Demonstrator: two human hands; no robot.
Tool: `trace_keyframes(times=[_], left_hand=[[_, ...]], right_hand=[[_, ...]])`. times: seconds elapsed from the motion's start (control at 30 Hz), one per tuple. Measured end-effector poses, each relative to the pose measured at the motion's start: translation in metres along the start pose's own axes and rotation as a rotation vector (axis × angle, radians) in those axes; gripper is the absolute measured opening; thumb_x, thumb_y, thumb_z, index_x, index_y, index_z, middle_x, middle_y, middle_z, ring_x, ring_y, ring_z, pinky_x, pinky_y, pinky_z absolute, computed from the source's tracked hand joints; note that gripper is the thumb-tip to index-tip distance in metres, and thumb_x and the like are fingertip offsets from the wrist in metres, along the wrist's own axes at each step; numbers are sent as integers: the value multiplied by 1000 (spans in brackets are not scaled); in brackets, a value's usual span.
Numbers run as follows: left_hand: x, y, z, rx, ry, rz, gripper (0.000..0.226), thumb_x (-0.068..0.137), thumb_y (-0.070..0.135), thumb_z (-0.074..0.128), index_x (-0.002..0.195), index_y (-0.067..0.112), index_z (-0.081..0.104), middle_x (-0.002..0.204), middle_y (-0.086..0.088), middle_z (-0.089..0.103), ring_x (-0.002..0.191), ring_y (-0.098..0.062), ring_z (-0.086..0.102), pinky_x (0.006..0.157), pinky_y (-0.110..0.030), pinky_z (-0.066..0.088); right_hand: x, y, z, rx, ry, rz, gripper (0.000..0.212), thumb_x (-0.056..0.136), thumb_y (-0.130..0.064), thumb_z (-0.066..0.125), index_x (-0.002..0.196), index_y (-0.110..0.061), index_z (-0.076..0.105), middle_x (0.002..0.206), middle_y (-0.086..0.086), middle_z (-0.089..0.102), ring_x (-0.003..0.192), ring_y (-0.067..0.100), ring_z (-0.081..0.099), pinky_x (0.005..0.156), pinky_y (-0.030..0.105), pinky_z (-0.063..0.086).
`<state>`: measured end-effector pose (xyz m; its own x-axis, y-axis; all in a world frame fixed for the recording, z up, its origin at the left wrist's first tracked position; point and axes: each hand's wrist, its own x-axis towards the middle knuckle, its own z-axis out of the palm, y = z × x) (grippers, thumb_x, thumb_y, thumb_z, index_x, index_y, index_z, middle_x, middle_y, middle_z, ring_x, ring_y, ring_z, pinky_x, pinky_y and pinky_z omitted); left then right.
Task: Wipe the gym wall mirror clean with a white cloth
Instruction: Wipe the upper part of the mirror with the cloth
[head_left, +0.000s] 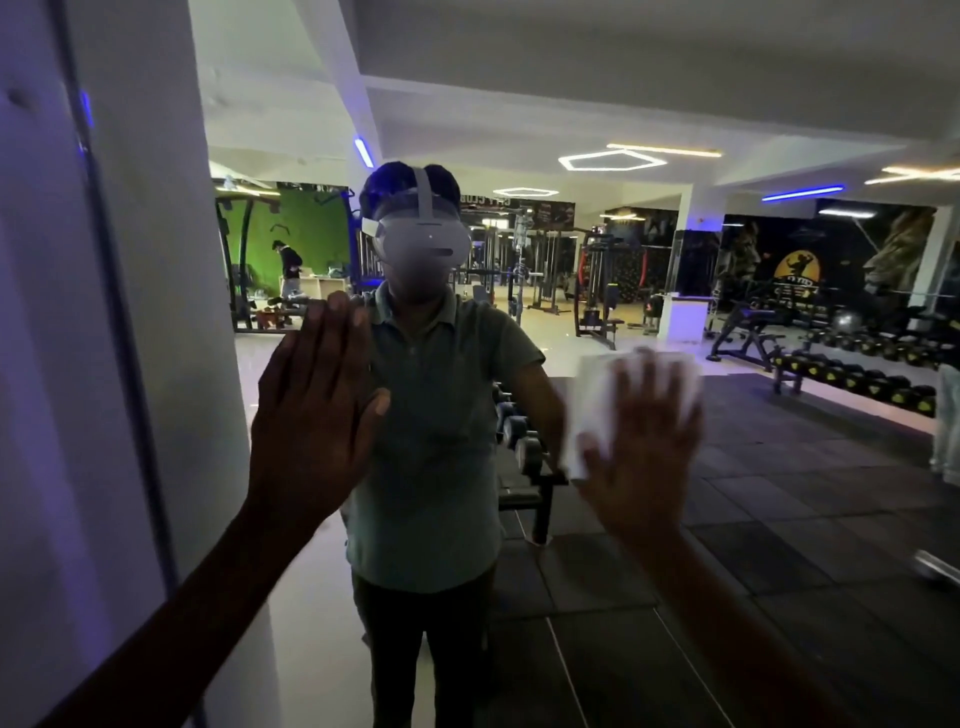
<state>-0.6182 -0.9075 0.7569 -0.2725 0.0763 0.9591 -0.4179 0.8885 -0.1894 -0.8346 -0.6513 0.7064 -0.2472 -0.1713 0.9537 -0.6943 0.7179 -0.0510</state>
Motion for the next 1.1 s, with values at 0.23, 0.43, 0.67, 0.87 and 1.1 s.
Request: trace_keyframes(times=[0.23, 0.43, 0.67, 0.87, 1.1], left_hand=[[1, 11, -7, -21, -40, -45, 69, 107, 29, 46, 165, 1, 21, 174, -19, 13, 162, -34, 11, 131, -49, 12], [-8, -25, -33, -61, -61, 65, 61, 107, 22, 38, 165, 5, 26, 174, -13, 20, 162, -28, 17, 129, -39, 14], [-2, -69, -47, -58, 86, -193, 65, 104, 21, 36, 163, -4, 23, 172, -22, 20, 163, -29, 11, 129, -43, 14], [6, -83, -28, 126, 35, -154, 64, 111, 35, 29, 166, 2, 20, 174, -18, 14, 163, -30, 12, 129, -46, 17], [4, -76, -18, 105, 99, -201, 67, 105, 27, 41, 165, 1, 23, 173, -21, 17, 162, -35, 16, 128, -52, 21]], right_hand=[[-40, -103, 13, 92, -54, 344, 81, 105, -60, 24, 169, -10, 11, 175, 24, 5, 161, 48, 3, 126, 70, 9], [-4, -113, 3, 52, -101, -304, 70, 109, -59, 19, 168, -21, 23, 176, 14, 12, 162, 39, 5, 124, 71, 11], [88, -174, -17, 97, 64, 193, 75, 108, -57, 25, 170, -21, 5, 177, 15, -3, 162, 42, -2, 127, 68, 3], [54, -190, -1, 81, -45, -521, 69, 109, -54, 30, 169, -24, 17, 177, 10, 4, 163, 36, 5, 128, 63, -9], [108, -135, -20, 55, 85, 209, 74, 108, -61, 15, 170, -21, 11, 177, 15, 3, 163, 38, 2, 128, 65, 7]])
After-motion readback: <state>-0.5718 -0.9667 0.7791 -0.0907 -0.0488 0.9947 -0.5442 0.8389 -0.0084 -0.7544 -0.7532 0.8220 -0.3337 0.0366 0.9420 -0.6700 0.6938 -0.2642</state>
